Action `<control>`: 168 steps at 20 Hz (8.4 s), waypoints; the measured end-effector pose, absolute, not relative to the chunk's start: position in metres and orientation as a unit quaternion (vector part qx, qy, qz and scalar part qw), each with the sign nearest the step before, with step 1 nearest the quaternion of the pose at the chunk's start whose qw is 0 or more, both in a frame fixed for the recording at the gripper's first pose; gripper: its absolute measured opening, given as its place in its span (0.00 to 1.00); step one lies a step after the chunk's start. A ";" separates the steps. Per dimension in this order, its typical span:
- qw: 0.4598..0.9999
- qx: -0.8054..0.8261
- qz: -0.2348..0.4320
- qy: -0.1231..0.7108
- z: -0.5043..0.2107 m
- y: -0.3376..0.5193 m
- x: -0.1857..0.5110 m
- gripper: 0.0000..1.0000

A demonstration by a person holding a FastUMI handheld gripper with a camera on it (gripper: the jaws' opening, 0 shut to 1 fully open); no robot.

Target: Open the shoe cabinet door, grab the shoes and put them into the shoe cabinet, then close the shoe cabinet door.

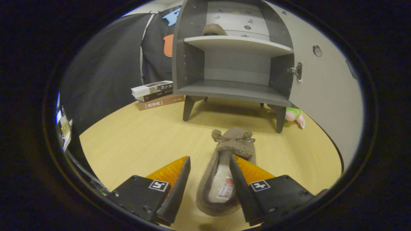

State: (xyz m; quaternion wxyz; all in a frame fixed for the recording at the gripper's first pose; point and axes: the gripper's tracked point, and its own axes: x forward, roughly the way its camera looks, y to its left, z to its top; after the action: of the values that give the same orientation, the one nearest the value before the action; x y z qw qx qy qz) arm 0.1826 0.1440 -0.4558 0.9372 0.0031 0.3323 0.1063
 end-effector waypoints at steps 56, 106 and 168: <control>0.972 -0.057 0.009 0.227 -0.115 0.071 0.548 0.08; 0.995 0.018 -0.063 -0.074 0.014 -0.165 -0.030 1.00; 0.985 0.059 0.127 0.101 -0.157 0.125 0.194 0.87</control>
State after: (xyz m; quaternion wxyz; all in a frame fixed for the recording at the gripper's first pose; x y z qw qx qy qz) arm 0.1945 0.1254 -0.1573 0.9850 0.0592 0.1009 0.1268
